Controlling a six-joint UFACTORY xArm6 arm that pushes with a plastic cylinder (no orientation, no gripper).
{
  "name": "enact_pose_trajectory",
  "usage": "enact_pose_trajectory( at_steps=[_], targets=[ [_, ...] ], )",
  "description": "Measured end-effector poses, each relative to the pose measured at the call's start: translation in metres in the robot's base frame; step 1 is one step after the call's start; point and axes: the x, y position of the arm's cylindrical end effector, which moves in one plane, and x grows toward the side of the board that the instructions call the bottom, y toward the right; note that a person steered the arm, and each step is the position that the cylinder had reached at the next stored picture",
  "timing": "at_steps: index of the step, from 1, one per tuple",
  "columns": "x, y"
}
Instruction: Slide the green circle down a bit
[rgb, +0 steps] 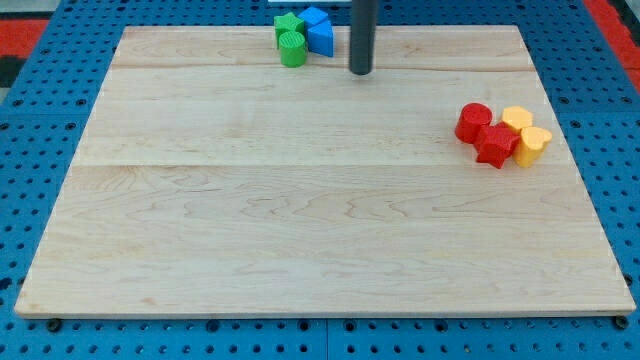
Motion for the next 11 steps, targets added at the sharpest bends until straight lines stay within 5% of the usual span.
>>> enact_pose_trajectory(
  at_steps=[3, 5, 6, 8, 9, 11],
  targets=[
    [-0.071, 0.02],
    [0.038, 0.009],
    [0.056, -0.072],
    [-0.015, -0.223],
    [-0.067, -0.256],
    [-0.083, -0.249]
  ],
)
